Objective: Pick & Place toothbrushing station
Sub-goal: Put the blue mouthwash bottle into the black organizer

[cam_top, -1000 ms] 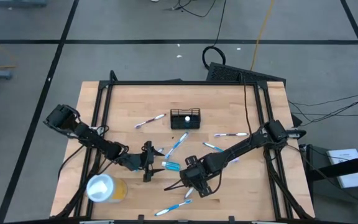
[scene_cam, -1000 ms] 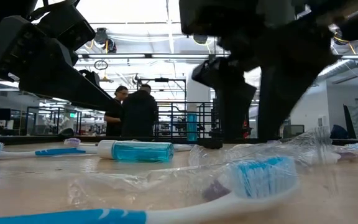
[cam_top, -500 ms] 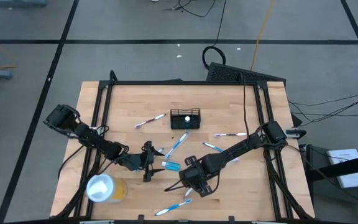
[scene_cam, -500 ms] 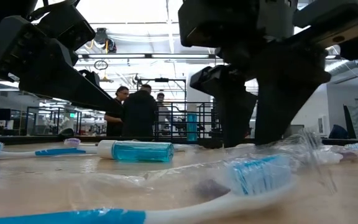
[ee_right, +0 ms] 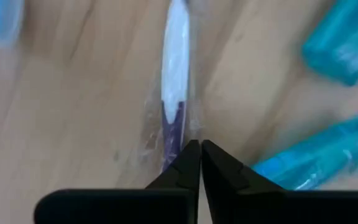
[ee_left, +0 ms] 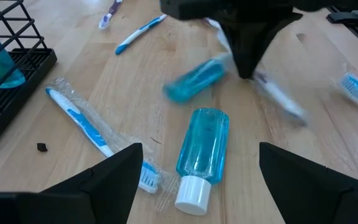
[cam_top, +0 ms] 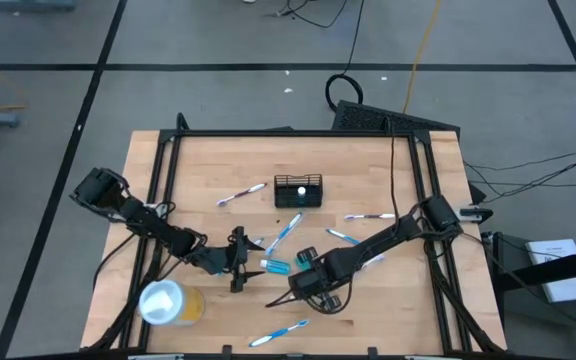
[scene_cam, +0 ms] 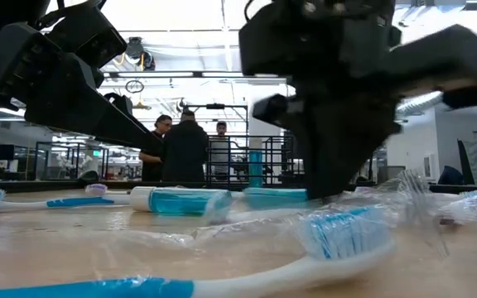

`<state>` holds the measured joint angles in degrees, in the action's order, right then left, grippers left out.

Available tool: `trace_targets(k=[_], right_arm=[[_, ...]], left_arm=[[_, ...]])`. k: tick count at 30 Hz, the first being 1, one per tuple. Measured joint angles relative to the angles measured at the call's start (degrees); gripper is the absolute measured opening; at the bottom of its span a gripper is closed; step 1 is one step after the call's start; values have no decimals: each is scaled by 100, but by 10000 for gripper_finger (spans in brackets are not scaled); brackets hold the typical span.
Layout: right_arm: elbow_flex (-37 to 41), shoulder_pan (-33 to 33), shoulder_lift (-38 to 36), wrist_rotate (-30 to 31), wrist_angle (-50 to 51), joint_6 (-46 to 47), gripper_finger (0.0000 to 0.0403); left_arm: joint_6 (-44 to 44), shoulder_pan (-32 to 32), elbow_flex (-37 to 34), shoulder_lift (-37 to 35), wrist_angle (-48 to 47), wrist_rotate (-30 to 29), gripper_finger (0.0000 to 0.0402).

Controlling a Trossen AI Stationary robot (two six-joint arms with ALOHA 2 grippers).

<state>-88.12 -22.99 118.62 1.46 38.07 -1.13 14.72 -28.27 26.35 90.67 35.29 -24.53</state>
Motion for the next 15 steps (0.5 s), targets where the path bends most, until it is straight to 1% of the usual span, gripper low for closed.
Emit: trace_targets(k=[5,9,12,15], right_arm=[[-7,103,-12,182,4,2,2],[-7,203,-22,132,44,69,4],[-21,207,-165,116,161,40,12],[-76,203,-314,179,84,42,29]], left_arm=[[2,0,0,0,0,-2,326],[32,0,0,0,1,-2,326],[37,0,0,0,2,-2,326],[18,0,0,0,0,-4,326]])
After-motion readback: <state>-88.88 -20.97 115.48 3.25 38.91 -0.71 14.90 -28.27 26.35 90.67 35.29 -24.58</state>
